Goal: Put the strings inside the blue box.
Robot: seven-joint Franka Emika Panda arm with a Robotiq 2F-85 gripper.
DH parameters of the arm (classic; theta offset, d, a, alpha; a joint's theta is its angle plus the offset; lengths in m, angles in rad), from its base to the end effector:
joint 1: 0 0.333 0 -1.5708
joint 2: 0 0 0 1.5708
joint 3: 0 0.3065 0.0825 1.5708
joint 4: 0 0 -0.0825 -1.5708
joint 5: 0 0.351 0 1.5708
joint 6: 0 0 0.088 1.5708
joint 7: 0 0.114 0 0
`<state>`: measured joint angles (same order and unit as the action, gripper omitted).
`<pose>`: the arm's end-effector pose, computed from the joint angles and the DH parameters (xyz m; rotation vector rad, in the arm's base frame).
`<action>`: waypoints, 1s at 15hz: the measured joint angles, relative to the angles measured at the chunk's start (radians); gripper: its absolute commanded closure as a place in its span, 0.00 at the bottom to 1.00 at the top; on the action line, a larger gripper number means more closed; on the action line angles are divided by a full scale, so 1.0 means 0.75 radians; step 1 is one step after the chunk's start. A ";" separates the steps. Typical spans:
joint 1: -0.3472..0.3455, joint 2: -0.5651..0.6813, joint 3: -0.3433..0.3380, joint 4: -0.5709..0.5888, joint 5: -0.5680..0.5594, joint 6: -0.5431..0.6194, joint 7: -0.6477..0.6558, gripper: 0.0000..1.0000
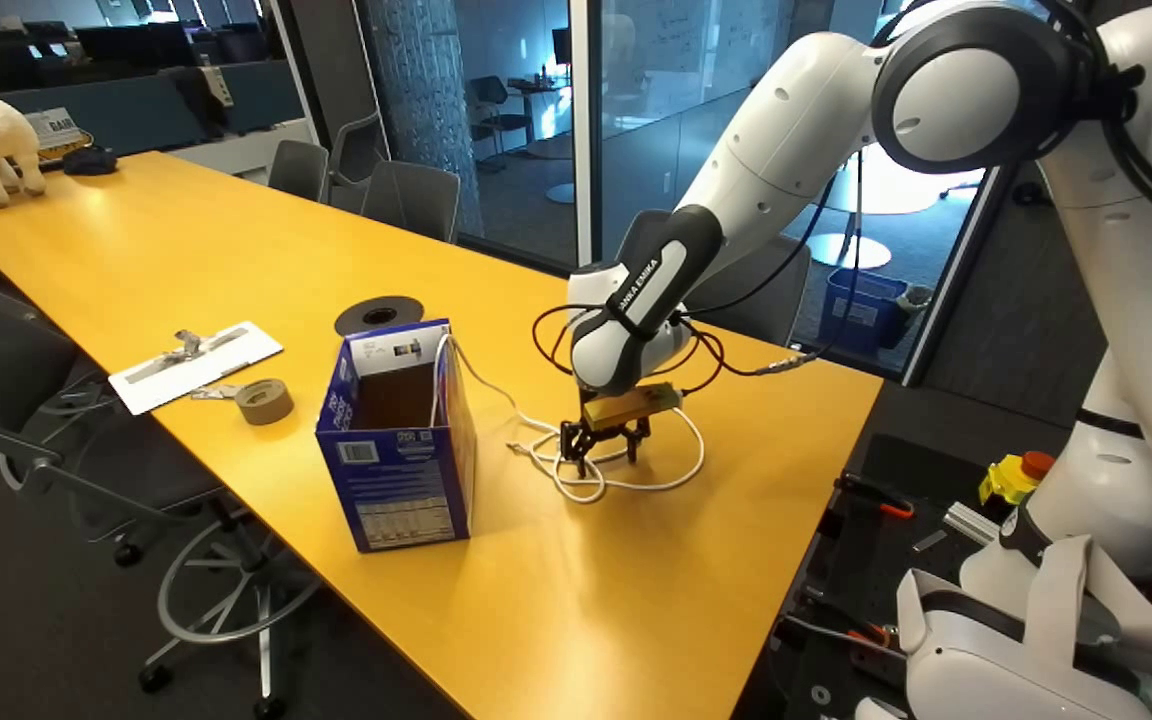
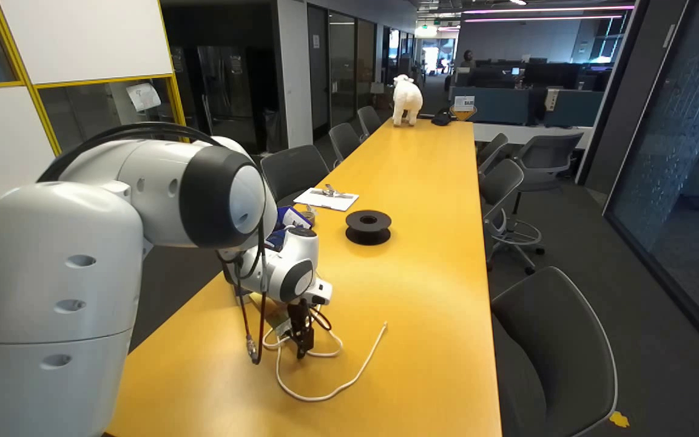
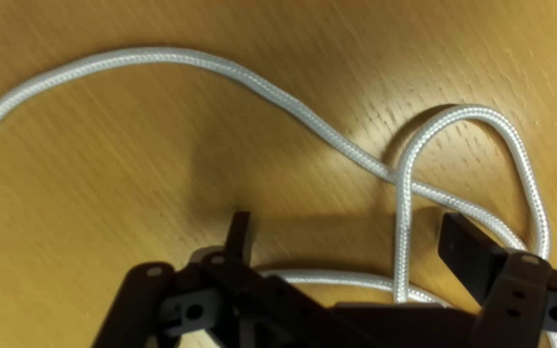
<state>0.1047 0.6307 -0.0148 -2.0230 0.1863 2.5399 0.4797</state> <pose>0.5571 0.0486 0.1372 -2.9677 0.8327 0.2050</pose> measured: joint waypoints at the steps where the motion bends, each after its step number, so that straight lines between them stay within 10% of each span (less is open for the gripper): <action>1: 0.000 0.000 0.000 0.001 0.000 0.000 0.000 0.25; 11: -0.001 -0.007 0.008 0.020 0.000 -0.010 -0.018 0.92; 15: -0.006 -0.009 0.007 0.026 0.000 -0.027 -0.035 1.00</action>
<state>0.1004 0.6239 -0.0097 -2.0032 0.1863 2.5196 0.4535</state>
